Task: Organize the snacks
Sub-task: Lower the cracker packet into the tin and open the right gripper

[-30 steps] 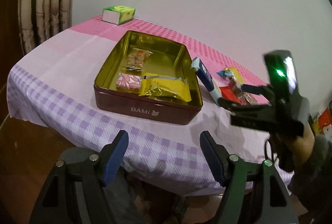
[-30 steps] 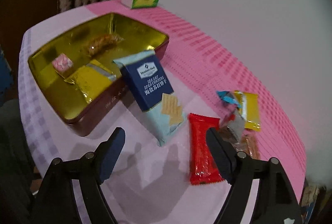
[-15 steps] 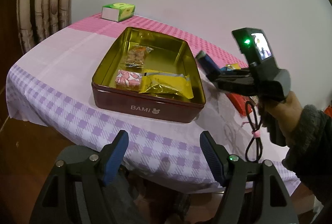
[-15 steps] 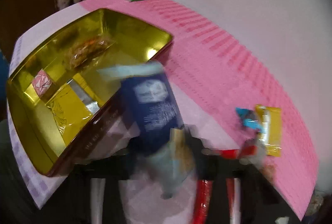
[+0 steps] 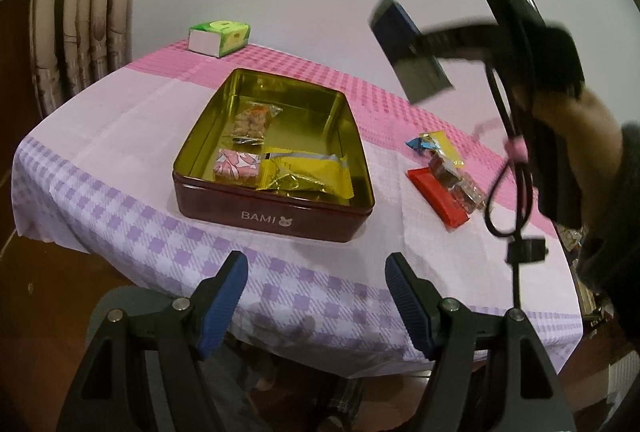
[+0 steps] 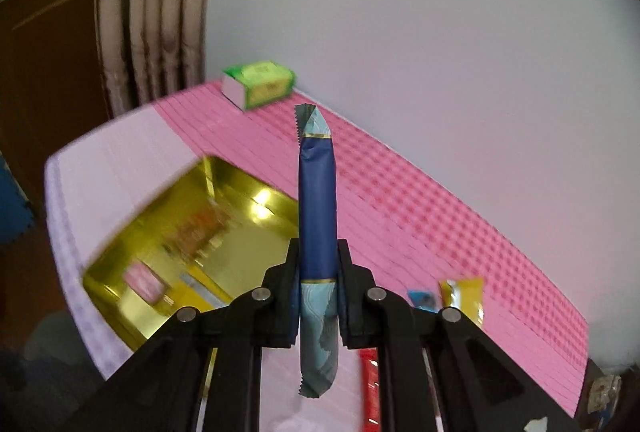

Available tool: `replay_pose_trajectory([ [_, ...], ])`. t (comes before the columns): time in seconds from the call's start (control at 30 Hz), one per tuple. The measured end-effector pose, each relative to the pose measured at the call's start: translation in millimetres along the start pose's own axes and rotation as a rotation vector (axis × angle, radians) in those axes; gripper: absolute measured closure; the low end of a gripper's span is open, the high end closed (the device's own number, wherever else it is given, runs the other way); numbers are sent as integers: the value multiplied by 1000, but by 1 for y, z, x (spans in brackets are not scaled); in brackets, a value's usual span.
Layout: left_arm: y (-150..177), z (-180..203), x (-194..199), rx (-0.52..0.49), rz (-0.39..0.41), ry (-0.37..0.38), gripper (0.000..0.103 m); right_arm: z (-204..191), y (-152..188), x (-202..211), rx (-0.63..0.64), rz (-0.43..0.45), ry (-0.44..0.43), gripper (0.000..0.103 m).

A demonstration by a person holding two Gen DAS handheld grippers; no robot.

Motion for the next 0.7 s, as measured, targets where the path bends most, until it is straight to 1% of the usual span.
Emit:
replay_pose_trajectory([
  [0.13, -3, -1, 5, 7, 17, -1, 30, -29, -23, -5, 9, 22, -28, 90],
  [0.2, -5, -2, 6, 9, 27, -5, 30, -45, -29, -11, 24, 23, -44, 90],
  [0.3, -5, -5, 5, 19, 27, -9, 30, -58, -29, -18, 27, 12, -59, 90],
  [0.47, -5, -7, 3, 27, 22, -12, 30, -69, -12, -40, 7, -45, -78, 90],
  [0.7, -3, -15, -5, 50, -2, -26, 30, -78, 28, -71, -7, -140, -104, 90],
])
Point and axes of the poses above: each gripper's, at about its wrist camera, not at the fingertips, and x roughly against the way its jaws point, z to its right, y to its underside, the point moved 4 cm from there along -x, roughly the way its jaws point, and after that the axes turned 14 degrees about z, right-handed, at the moved point
